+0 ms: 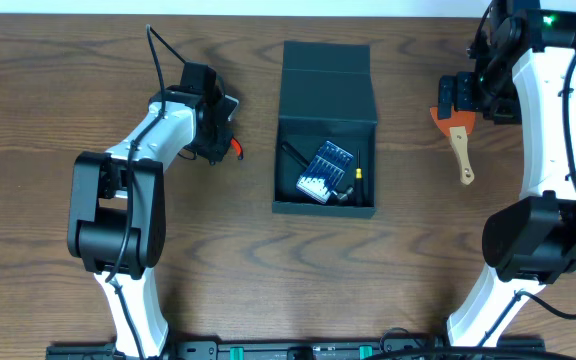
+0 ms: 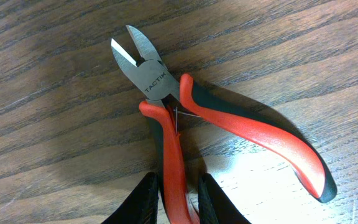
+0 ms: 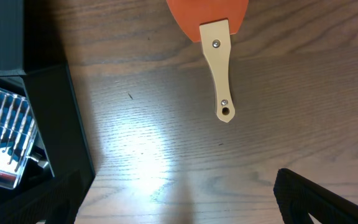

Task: Pack container
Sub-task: 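Lower the left gripper and close it on the pliers handle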

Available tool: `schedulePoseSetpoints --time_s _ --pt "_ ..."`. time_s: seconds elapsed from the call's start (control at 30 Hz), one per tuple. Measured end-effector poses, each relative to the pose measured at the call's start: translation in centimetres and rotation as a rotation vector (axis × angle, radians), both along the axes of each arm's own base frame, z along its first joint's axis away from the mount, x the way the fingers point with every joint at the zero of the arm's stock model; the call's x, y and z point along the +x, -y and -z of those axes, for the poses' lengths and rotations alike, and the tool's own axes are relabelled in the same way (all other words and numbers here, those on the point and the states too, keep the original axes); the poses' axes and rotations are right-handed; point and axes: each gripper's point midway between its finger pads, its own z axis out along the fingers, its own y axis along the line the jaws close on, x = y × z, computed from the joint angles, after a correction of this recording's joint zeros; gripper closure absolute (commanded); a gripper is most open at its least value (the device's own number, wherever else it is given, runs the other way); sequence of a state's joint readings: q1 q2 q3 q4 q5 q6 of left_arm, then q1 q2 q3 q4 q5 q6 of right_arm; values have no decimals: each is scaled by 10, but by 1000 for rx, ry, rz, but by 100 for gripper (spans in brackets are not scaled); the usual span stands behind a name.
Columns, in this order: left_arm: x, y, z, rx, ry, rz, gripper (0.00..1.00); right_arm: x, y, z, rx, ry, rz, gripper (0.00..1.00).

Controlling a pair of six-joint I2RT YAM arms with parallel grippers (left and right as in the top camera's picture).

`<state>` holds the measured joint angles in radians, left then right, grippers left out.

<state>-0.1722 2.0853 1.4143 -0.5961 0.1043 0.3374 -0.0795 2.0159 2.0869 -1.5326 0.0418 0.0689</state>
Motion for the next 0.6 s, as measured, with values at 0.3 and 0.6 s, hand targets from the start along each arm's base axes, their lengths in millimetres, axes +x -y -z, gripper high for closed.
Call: schedulePoseSetpoints --time_s 0.3,0.6 --pt "-1 -1 0 4 -4 0 91 0 0 0 0 0 0 1" --pt "-1 -1 -1 4 -5 -1 92 0 0 0 0 0 0 1"
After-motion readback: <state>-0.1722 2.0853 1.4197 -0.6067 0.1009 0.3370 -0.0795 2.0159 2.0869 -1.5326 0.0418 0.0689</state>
